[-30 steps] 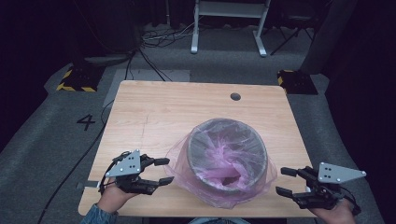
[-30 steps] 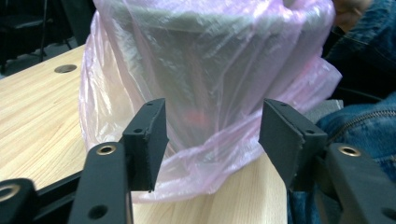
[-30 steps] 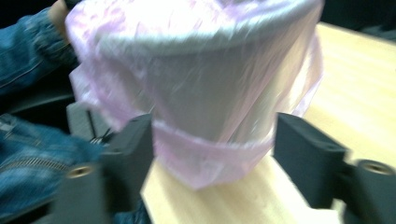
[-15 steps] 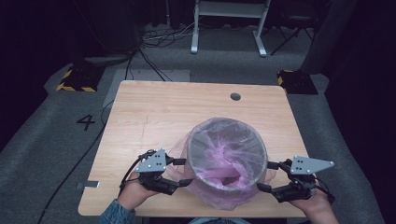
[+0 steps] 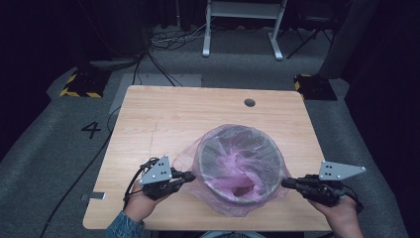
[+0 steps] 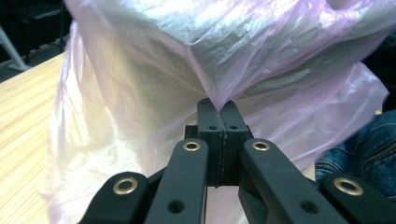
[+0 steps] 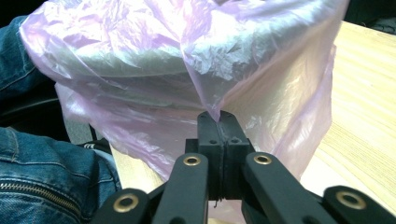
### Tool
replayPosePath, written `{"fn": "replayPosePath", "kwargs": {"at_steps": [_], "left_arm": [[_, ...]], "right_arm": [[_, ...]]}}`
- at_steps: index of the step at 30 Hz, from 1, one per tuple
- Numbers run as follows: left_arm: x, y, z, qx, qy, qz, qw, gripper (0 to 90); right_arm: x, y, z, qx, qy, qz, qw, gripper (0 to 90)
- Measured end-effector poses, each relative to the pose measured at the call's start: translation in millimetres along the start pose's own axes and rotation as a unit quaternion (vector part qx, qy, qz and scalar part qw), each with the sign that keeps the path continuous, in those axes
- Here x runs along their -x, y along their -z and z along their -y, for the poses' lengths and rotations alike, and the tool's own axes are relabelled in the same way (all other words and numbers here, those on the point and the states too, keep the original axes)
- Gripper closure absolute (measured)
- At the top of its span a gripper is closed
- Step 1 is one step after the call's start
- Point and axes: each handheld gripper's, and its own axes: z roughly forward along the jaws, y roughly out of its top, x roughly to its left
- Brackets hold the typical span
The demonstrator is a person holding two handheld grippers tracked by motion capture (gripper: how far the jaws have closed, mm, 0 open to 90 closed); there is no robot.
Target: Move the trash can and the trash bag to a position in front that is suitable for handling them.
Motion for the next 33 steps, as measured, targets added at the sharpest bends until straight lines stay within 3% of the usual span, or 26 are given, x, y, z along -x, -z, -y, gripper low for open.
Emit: {"fn": "replayPosePath", "kwargs": {"at_steps": [4, 8, 13, 21, 24, 28, 30, 33], "left_arm": [[-10.1, 7.4, 6.7, 0.000, 0.018, -0.016, 0.9997, 89.9], [-26.0, 6.2, 18.1, -0.020, 0.041, -0.038, 0.9982, 89.9], [-39.0, -1.3, 29.7, -0.041, 0.068, -0.040, 0.9961, 89.9], [-34.3, -13.9, 37.4, -0.081, 0.055, -0.017, 0.9951, 89.9], [-32.0, -14.6, 39.7, -0.080, 0.056, -0.004, 0.9952, 89.9], [-29.9, -18.7, 38.6, -0.082, 0.050, -0.012, 0.9953, 89.8], [-27.5, -19.0, 35.6, -0.066, 0.044, -0.010, 0.9968, 89.8], [-25.5, -21.7, 29.9, -0.062, 0.037, -0.016, 0.9972, 89.8]], "right_arm": [[10.8, -0.7, 0.8, -0.008, -0.014, 0.007, 0.9998, 90.0], [25.4, -7.6, 6.7, -0.019, -0.036, 0.015, 0.9990, 90.0], [39.0, -20.9, 15.9, -0.040, -0.053, 0.022, 0.9975, 90.0], [49.7, -42.5, 37.6, -0.096, -0.078, 0.023, 0.9921, 90.0], [51.5, -43.1, 46.5, -0.096, -0.094, 0.018, 0.9908, 90.0], [51.1, -42.2, 47.1, -0.097, -0.090, 0.030, 0.9908, 90.0], [51.7, -44.5, 45.9, -0.104, -0.088, 0.038, 0.9899, 90.0], [52.7, -53.9, 46.1, -0.123, -0.089, 0.037, 0.9878, 90.0]]}}
